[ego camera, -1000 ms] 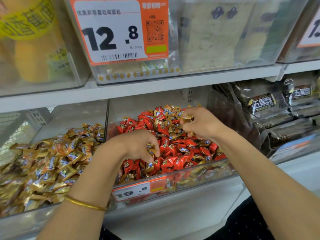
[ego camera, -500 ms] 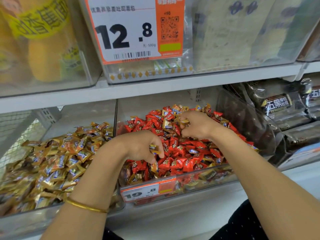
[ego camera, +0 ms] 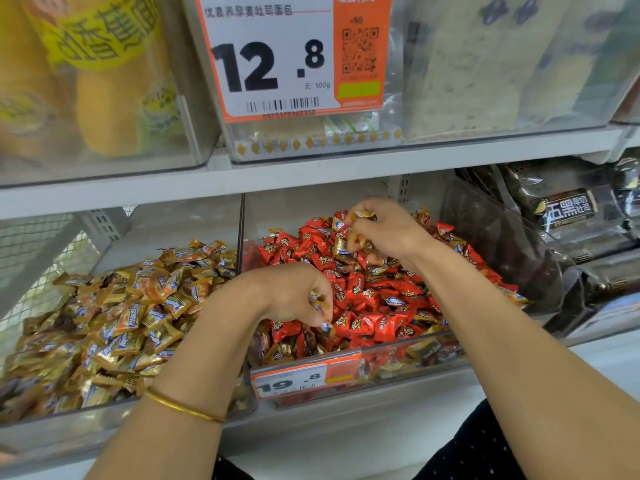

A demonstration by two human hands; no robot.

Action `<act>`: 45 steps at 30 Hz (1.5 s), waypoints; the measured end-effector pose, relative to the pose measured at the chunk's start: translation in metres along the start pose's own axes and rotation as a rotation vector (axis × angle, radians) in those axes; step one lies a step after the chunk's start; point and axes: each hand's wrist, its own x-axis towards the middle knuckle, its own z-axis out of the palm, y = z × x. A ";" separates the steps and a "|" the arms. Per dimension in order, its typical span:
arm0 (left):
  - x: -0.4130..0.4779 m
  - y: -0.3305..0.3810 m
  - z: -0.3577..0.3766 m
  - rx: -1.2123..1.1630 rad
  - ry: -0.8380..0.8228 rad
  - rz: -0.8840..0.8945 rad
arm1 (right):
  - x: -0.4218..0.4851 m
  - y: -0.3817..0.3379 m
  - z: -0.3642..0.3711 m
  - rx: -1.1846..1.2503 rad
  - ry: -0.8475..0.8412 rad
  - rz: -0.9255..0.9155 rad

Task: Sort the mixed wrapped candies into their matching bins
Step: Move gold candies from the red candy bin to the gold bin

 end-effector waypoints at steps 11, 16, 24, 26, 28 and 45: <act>0.009 0.002 -0.008 -0.550 0.609 -0.133 | 0.010 0.013 -0.003 -0.262 0.045 -0.001; 0.020 -0.001 -0.010 -0.516 0.768 -0.180 | 0.008 0.017 -0.001 -0.640 -0.059 -0.049; 0.037 -0.007 -0.013 -0.331 0.760 -0.219 | 0.001 0.001 -0.028 -0.667 -0.099 0.079; 0.041 -0.004 -0.010 -0.271 0.688 -0.207 | 0.005 0.001 -0.019 -0.581 -0.068 -0.030; 0.045 -0.003 -0.006 -0.198 0.641 -0.210 | 0.009 0.003 -0.008 -0.560 -0.144 -0.087; 0.043 -0.007 -0.008 -0.164 0.706 -0.289 | 0.016 0.023 0.007 -0.807 -0.169 -0.161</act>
